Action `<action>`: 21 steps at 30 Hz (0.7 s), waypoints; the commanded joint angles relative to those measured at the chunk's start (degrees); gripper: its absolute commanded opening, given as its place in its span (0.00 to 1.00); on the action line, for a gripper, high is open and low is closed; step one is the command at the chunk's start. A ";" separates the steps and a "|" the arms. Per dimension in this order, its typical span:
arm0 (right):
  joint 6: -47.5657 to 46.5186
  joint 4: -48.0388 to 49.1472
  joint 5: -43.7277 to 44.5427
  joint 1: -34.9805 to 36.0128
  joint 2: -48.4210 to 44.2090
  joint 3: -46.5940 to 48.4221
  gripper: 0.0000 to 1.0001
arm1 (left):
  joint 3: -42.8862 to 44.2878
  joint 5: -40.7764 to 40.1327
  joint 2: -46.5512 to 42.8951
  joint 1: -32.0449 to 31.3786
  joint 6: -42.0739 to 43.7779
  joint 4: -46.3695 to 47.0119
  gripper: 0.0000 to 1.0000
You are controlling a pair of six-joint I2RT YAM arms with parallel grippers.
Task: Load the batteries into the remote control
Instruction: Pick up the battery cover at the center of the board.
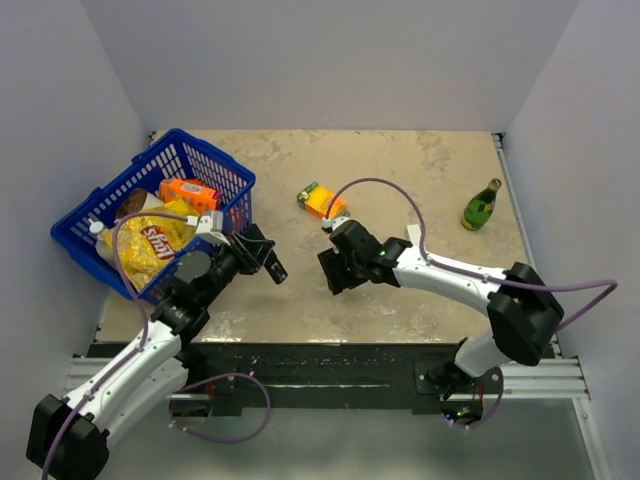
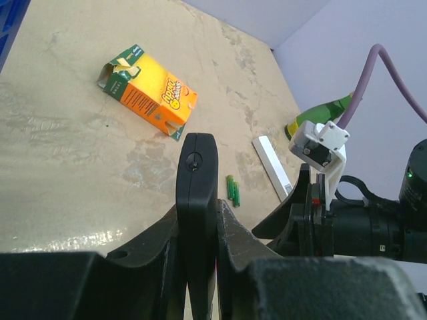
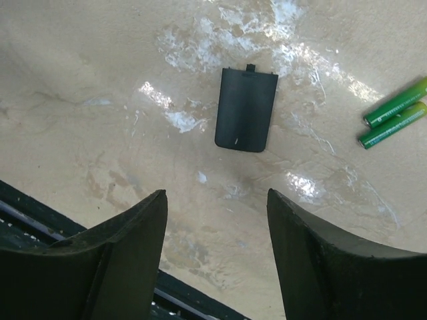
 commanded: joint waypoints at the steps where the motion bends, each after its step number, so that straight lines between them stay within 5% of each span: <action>1: 1.99 0.71 2.87 1.66 3.00 4.50 0.63 | -1.07 -2.15 -1.38 -0.16 0.40 5.87 0.00; 21: 1.99 -2.89 6.74 1.66 16.37 11.27 0.55 | -2.39 -3.03 -4.37 -0.16 -0.21 5.69 0.00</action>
